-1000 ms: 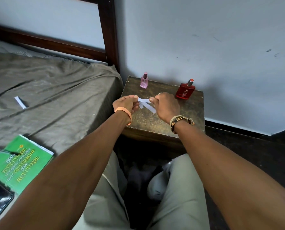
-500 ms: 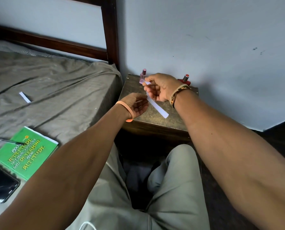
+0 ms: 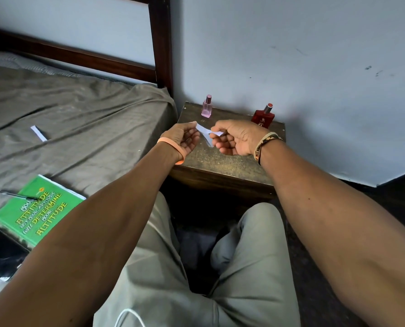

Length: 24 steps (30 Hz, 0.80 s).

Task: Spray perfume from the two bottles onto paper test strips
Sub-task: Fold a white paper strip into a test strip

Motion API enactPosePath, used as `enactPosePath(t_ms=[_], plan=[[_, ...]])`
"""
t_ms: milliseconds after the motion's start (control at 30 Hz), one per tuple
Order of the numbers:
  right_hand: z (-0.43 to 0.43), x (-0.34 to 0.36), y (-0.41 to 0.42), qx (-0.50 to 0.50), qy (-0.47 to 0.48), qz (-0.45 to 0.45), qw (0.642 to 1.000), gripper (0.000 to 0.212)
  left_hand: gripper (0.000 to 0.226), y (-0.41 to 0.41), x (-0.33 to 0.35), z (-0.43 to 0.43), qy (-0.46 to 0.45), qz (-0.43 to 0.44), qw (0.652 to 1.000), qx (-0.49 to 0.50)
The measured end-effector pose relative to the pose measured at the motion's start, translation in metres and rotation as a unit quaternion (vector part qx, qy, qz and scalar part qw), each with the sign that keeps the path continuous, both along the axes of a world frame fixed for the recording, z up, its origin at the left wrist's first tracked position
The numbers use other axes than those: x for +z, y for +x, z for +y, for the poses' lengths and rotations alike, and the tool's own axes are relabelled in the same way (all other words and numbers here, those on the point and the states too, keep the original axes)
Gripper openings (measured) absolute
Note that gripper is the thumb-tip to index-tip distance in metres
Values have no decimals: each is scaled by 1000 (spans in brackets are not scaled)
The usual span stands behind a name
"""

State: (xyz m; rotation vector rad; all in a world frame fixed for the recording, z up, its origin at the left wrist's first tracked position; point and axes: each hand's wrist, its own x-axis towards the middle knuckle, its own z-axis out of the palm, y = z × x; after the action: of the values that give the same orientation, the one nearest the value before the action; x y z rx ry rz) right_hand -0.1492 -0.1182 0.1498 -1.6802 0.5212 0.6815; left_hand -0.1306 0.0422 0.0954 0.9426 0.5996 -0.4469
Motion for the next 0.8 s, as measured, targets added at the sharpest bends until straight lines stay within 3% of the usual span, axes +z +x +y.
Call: enactPosePath(t_ms=[200, 533, 700, 800], plan=[[-4, -7, 1, -4, 34, -30, 999, 19, 9, -2, -7, -2, 13, 13, 1000, -17], [-6, -19, -1, 57, -107, -59, 991, 27, 3, -1, -14, -2, 36, -19, 999, 29], [4, -22, -9, 80, -102, -195, 972, 11, 16, -2, -17, -6, 18, -51, 998, 30], [12, -19, -12, 149, -80, -202, 965, 16, 27, -3, -16, -8, -7, -83, 996, -14]])
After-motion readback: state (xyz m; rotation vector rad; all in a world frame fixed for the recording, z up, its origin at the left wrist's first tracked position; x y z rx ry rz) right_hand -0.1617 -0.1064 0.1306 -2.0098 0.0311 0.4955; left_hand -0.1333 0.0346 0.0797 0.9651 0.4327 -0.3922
